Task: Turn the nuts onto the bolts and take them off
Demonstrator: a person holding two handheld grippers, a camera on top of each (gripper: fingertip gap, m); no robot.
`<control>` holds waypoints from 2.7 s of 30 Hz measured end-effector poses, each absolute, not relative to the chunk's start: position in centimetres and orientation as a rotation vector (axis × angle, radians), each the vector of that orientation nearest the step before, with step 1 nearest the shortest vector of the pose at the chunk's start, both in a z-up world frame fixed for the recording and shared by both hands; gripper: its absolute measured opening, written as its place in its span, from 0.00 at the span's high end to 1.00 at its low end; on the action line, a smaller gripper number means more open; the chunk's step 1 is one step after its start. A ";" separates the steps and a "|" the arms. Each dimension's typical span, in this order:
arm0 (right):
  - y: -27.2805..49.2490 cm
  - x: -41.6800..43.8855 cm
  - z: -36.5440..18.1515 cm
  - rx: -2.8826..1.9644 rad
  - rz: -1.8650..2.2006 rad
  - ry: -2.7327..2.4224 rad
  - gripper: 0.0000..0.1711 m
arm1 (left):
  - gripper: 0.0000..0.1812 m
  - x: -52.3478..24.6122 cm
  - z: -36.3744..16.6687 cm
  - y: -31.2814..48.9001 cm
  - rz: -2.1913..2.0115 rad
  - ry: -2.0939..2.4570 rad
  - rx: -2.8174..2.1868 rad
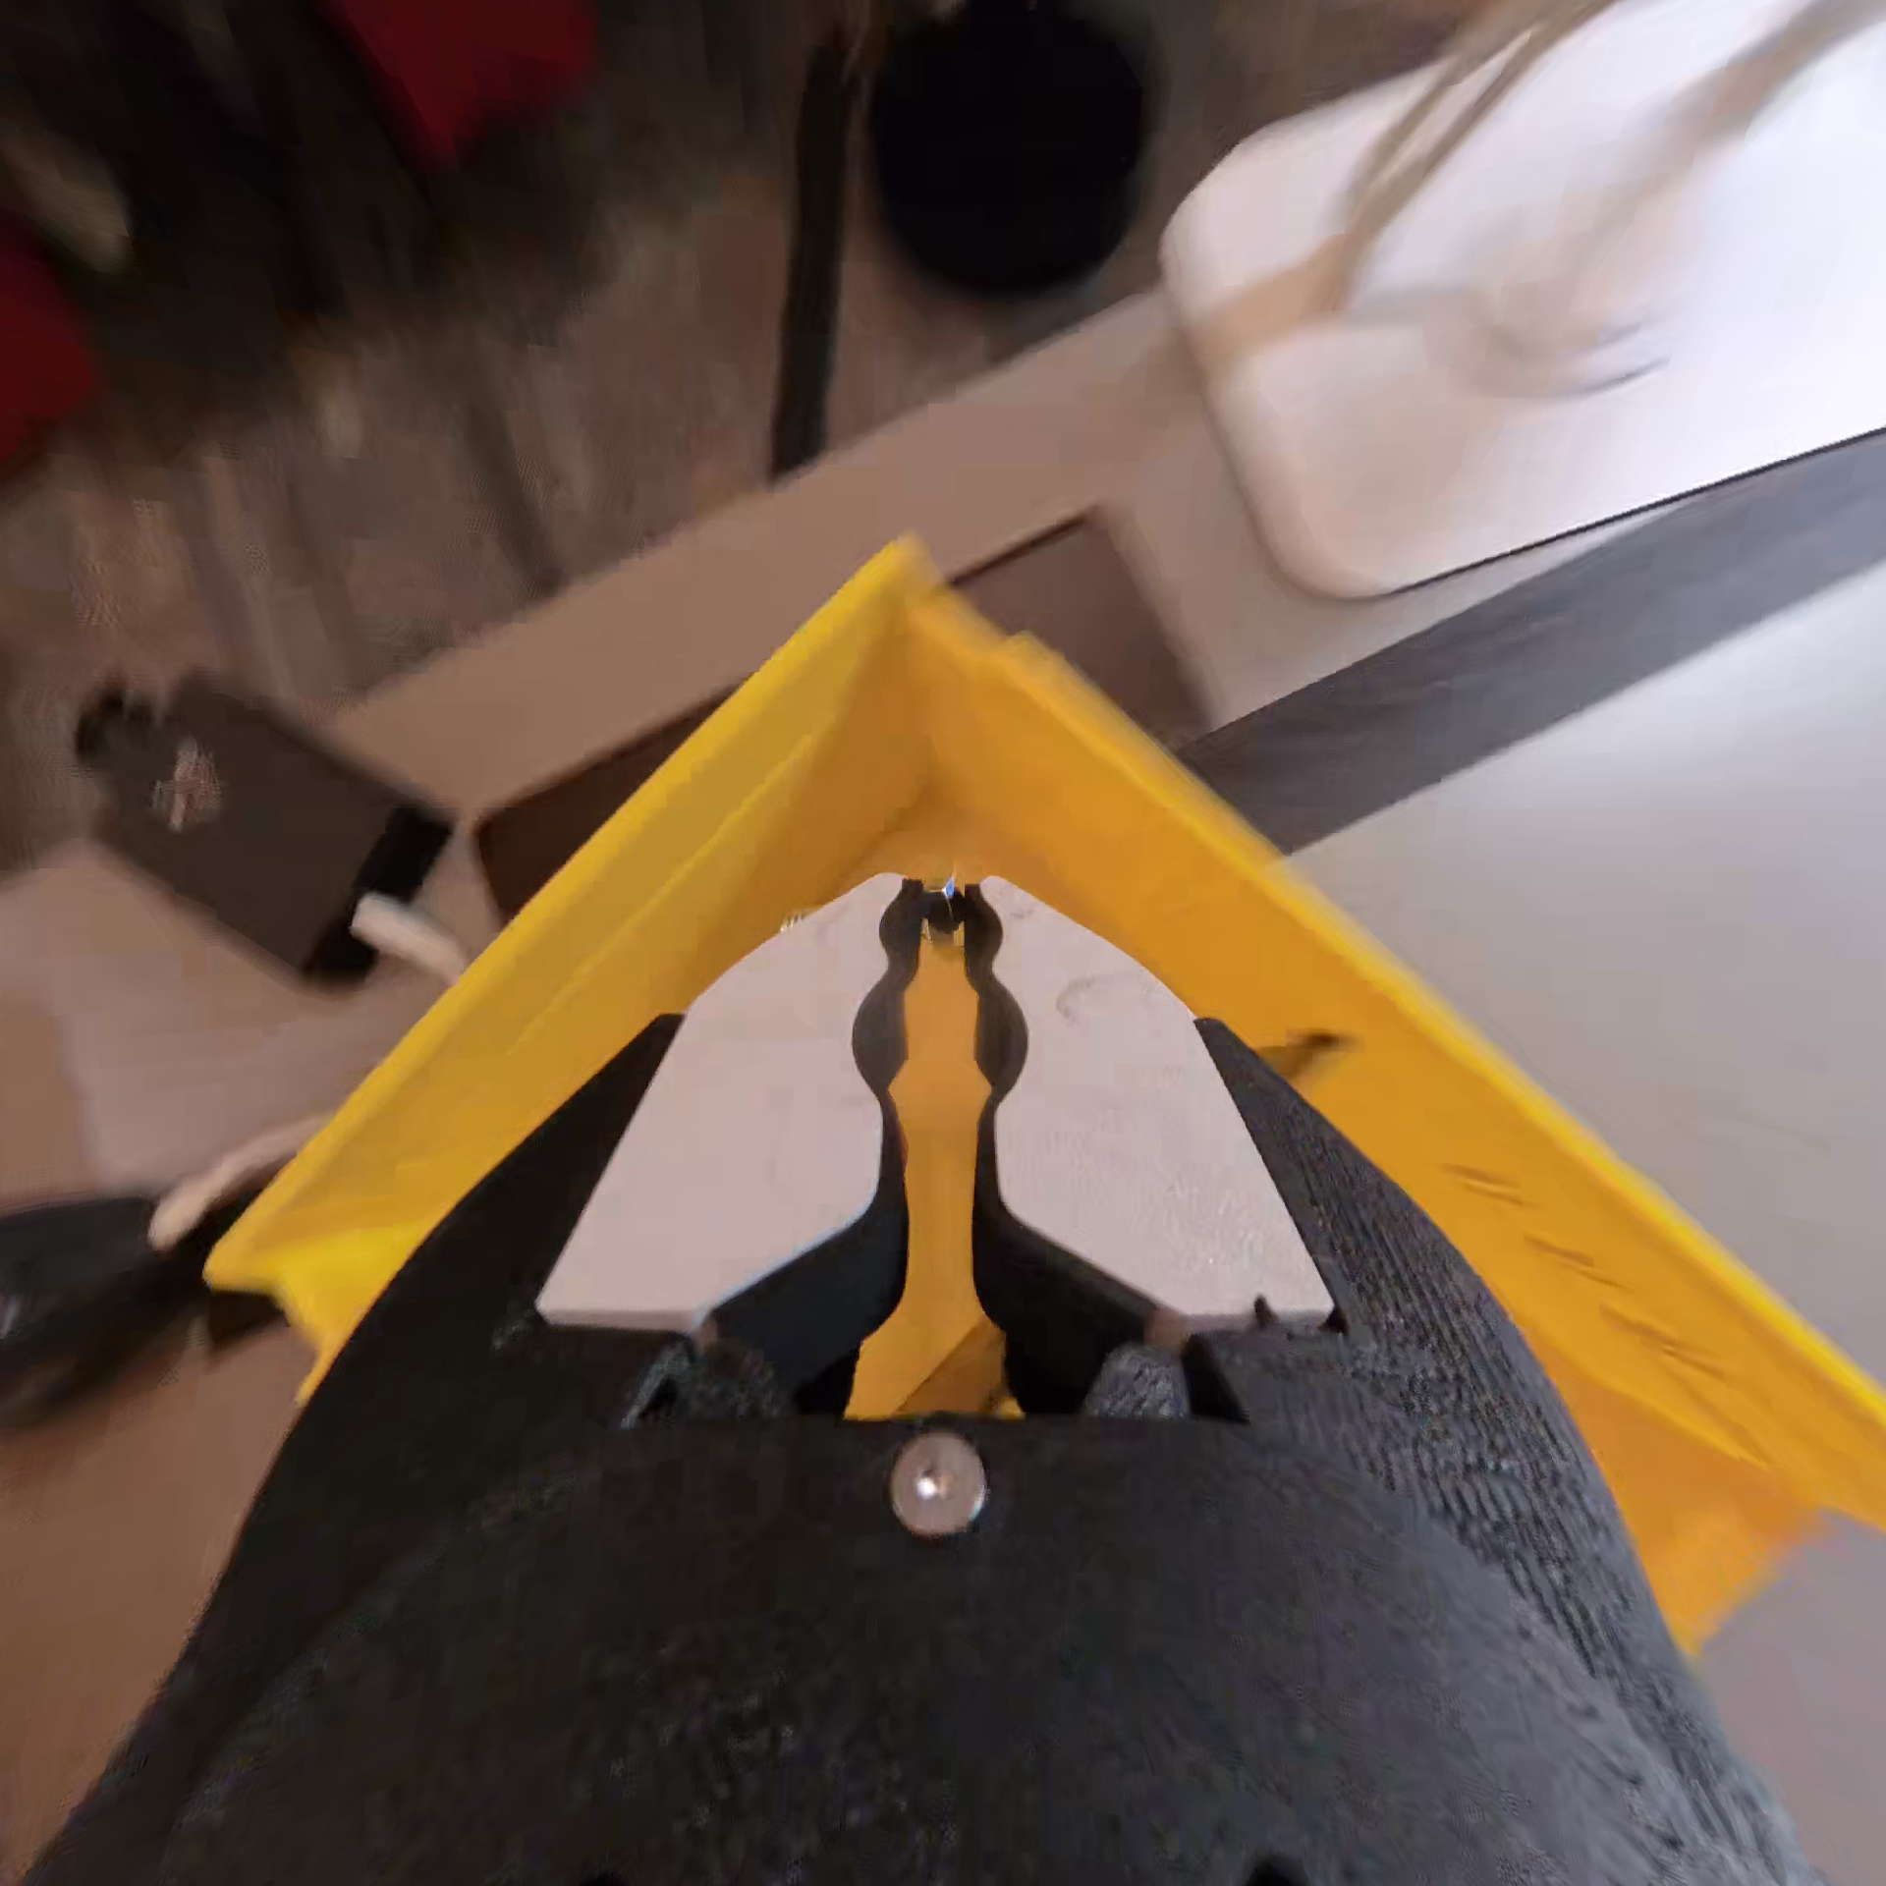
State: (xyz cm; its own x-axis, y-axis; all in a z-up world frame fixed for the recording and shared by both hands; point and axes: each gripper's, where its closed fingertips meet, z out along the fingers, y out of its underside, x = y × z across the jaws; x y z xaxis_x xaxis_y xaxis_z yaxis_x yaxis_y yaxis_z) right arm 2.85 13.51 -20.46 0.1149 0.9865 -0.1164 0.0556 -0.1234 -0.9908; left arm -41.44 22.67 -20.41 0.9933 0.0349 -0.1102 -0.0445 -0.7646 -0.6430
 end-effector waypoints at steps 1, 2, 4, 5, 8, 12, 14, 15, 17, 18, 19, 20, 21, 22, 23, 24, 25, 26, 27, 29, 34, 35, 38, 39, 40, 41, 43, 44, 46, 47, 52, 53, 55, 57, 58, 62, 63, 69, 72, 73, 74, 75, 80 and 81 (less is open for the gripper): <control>13.4 2.7 -20.4 -1.392 1.182 -1.112 0.91 | 0.95 -39.0 -18.2 22.8 0.113 0.098 -2.329; 13.3 2.5 -20.4 -1.389 1.182 -1.115 0.91 | 0.95 -36.7 -16.2 22.5 0.125 0.190 -2.231; 12.9 2.0 -20.0 -1.387 1.198 -1.115 0.91 | 0.95 -30.8 -12.9 21.1 0.172 0.420 -2.022; 12.7 1.7 -19.7 -1.384 1.220 -1.108 0.91 | 0.95 -28.0 -11.6 20.1 0.206 0.495 -1.924; 12.2 0.8 -17.7 -1.368 1.302 -1.069 0.90 | 0.95 -19.5 -9.7 16.5 0.269 0.679 -1.653; 12.0 -0.2 -14.3 -1.365 1.426 -0.992 0.90 | 0.96 -11.2 -10.2 11.8 0.290 0.823 -1.417; 11.9 -0.9 -13.1 -1.374 1.492 -0.976 0.90 | 0.96 -8.3 -10.8 9.8 0.291 0.882 -1.327; 11.6 -1.3 -12.7 -1.380 1.534 -0.985 0.89 | 0.96 -7.1 -11.1 8.9 0.279 0.913 -1.286; 11.1 -2.2 -12.4 -1.398 1.624 -0.988 0.89 | 0.96 -4.7 -11.6 7.0 0.240 0.984 -1.203; 10.5 -2.5 -12.3 -1.394 1.686 -1.005 0.88 | 0.96 -3.7 -11.9 6.1 0.222 1.017 -1.166; 9.6 -2.9 -12.4 -1.390 1.762 -1.037 0.88 | 0.96 -2.7 -12.1 5.2 0.191 1.053 -1.128; 8.4 -3.1 -12.5 -1.379 1.855 -1.071 0.87 | 0.96 -1.7 -12.4 4.3 0.159 1.082 -1.098; 7.2 -3.2 -12.6 -1.367 1.953 -1.113 0.86 | 0.96 -1.0 -12.5 3.6 0.140 1.106 -1.075; 6.0 -3.1 -12.7 -1.345 2.049 -1.152 0.86 | 0.96 -0.4 -12.7 3.0 0.130 1.133 -1.055; 5.2 -2.9 -12.5 -1.312 2.136 -1.154 0.87 | 0.96 0.0 -12.6 2.6 0.122 1.141 -1.035; 4.6 -2.6 -12.3 -1.275 2.216 -1.147 0.90 | 0.96 0.3 -12.5 2.2 0.106 1.149 -1.022; 4.1 -2.2 -11.9 -1.226 2.299 -1.146 0.93 | 0.96 0.5 -12.5 1.9 0.082 1.165 -1.019; 3.6 -1.7 -11.7 -1.189 2.368 -1.153 0.94 | 0.96 0.7 -12.5 1.8 0.069 1.173 -1.018; 3.2 -1.4 -11.6 -1.172 2.407 -1.178 0.92 | 0.96 0.9 -12.7 1.5 0.058 1.188 -1.009; 2.5 -1.0 -11.7 -1.144 2.437 -1.227 0.88 | 0.96 1.4 -12.9 1.2 0.042 1.202 -1.005; 2.0 -0.7 -12.0 -1.114 2.414 -1.274 0.94 | 0.95 1.8 -13.7 1.2 -0.039 1.203 -1.041; 2.3 -0.7 -12.1 -1.115 2.371 -1.282 0.95 | 0.95 1.7 -13.7 1.3 -0.091 1.186 -1.073; 3.4 -0.4 -12.0 -1.081 2.208 -1.281 0.95 | 0.90 0.9 -12.6 1.4 -0.385 1.042 -1.176; 3.8 -0.2 -12.0 -1.066 2.119 -1.297 0.95 | 0.88 0.3 -12.2 1.9 -0.475 0.969 -1.218; 4.1 -0.2 -12.2 -1.051 2.005 -1.317 0.95 | 0.86 -0.3 -11.9 2.4 -0.553 0.903 -1.256; 4.4 -0.3 -12.6 -1.041 1.873 -1.343 0.95 | 0.86 -0.7 -11.9 3.0 -0.623 0.849 -1.302; 4.3 -0.5 -13.5 -0.989 1.638 -1.422 0.94 | 0.84 -0.9 -12.4 3.4 -0.739 0.807 -1.364; 4.0 -0.5 -13.8 -0.956 1.557 -1.455 0.94 | 0.85 -0.7 -12.7 3.3 -0.779 0.813 -1.380; 3.3 -0.7 -14.2 -0.905 1.442 -1.494 0.94 | 0.86 -0.1 -13.4 2.9 -0.841 0.855 -1.407; 3.0 -0.8 -14.4 -0.888 1.398 -1.511 0.94 | 0.87 0.0 -13.7 2.9 -0.845 0.859 -1.420; 2.7 -1.4 -15.4 -0.836 1.181 -1.570 0.94 | 0.94 0.2 -14.6 2.8 -0.791 0.918 -1.451; 2.7 -1.5 -15.5 -0.836 1.159 -1.572 0.95 | 0.94 0.1 -14.7 2.8 -0.763 0.929 -1.454; 2.9 -1.6 -15.7 -0.844 1.135 -1.568 0.94 | 0.94 -0.1 -14.9 3.0 -0.711 0.945 -1.459; 2.9 -1.7 -15.7 -0.852 1.137 -1.561 0.94 | 0.95 -0.2 -14.9 3.0 -0.687 0.951 -1.461; 3.0 -1.8 -15.6 -0.855 1.143 -1.550 0.94 | 0.95 -0.3 -14.8 3.1 -0.681 0.947 -1.457; 3.4 -2.0 -15.8 -0.894 1.166 -1.529 0.91 | 0.95 -0.9 -14.2 3.3 -0.722 0.903 -1.454; 3.6 -2.0 -16.3 -0.914 1.159 -1.546 0.88 | 0.95 -1.2 -14.0 3.3 -0.744 0.884 -1.458; 3.7 -2.7 -17.6 -0.986 1.229 -1.535 0.83 | 0.95 -2.1 -13.6 3.4 -0.792 0.842 -1.464; 3.3 -3.0 -17.6 -1.000 1.287 -1.513 0.83 | 0.95 -1.7 -13.8 3.2 -0.820 0.852 -1.462; 3.1 -3.1 -17.7 -1.000 1.306 -1.513 0.83 | 0.95 -1.6 -13.9 3.1 -0.827 0.855 -1.464; 2.9 -3.1 -17.7 -0.999 1.321 -1.514 0.84 | 0.95 -1.5 -14.0 3.1 -0.836 0.859 -1.465; 2.8 -3.1 -17.8 -0.996 1.330 -1.516 0.86 | 0.95 -1.4 -14.0 3.0 -0.849 0.863 -1.466; 2.5 -3.0 -17.8 -0.988 1.365 -1.518 0.89 | 0.95 -1.2 -14.0 2.7 -0.869 0.873 -1.465; 2.5 -3.0 -17.8 -0.989 1.373 -1.515 0.89 | 0.95 -1.2 -14.0 2.7 -0.875 0.870 -1.464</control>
State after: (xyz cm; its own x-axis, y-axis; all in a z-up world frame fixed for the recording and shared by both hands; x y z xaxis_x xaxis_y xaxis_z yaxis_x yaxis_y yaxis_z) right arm -3.00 2.48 -17.80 -0.3325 0.9399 0.0772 0.0153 0.0872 -0.9961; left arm -1.18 2.71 -14.02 0.4450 -0.8947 0.0393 -0.0340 -0.0607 -0.9976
